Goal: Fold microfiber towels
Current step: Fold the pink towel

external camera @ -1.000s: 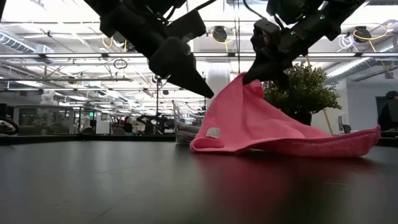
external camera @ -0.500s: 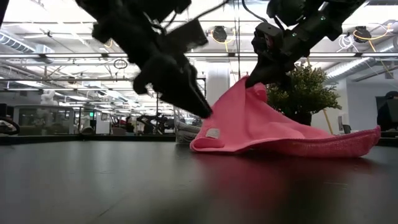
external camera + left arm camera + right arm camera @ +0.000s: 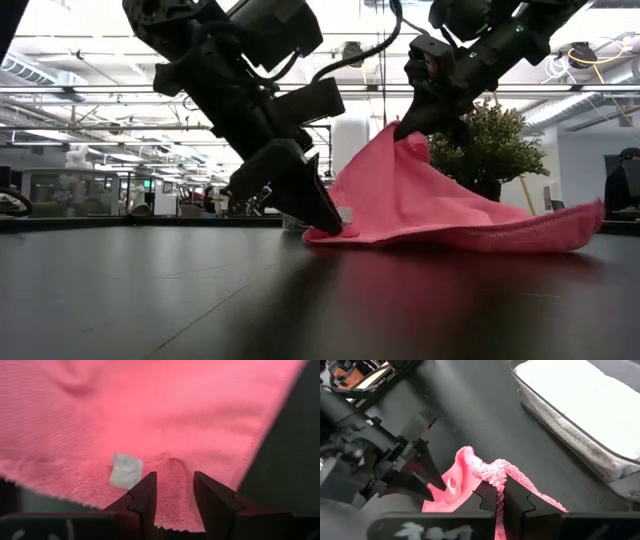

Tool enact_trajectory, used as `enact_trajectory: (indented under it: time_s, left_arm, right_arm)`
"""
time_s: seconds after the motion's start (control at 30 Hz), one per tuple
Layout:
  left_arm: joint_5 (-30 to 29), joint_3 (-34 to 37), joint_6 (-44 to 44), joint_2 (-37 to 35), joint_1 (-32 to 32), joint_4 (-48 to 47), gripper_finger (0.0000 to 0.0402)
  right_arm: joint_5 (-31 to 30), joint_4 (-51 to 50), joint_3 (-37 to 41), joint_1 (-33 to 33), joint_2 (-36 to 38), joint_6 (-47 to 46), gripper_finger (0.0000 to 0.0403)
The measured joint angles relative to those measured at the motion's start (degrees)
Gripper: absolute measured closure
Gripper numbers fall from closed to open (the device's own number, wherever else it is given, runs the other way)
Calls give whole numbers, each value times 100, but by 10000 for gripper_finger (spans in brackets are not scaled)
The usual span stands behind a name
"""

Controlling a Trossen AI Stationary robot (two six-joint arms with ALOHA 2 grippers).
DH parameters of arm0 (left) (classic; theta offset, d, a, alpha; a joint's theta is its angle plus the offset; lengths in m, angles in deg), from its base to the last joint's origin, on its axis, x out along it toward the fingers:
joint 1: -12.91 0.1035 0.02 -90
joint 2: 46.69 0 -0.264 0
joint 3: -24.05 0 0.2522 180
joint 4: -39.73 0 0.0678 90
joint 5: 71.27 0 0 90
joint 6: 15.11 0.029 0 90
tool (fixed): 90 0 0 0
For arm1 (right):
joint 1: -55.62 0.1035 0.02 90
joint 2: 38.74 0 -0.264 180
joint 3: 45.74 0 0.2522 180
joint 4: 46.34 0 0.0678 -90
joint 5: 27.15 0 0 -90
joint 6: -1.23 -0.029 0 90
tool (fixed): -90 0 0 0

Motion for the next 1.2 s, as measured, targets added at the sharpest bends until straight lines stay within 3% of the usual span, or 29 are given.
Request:
enact_trajectory:
  time_s: [0.33, 0.43, 0.57, 0.67, 0.93, 1.2]
  left_arm:
    - [1, -4, -871, 48, 126, -115, 277]
    - [32, -4, -1287, 48, 177, -133, 313]
    - [284, -4, -1772, 42, 239, -131, 388]
    - [323, -2, -2088, -83, 284, -142, 391]
    - [708, -4, -1651, -1227, 381, -356, 397]
    - [-81, -4, -1987, -2452, 381, -1590, 398]
  right_arm:
    - [2, 11, 0, 0, 0, 2, 403]
    - [2, 11, 1, 0, 0, 2, 403]
    - [2, 11, 2, 0, 0, 9, 403]
    - [2, 11, 2, 0, 0, 13, 403]
    - [4, -9, 0, 0, 0, 63, 403]
    - [17, 47, 0, 1, 0, 11, 403]
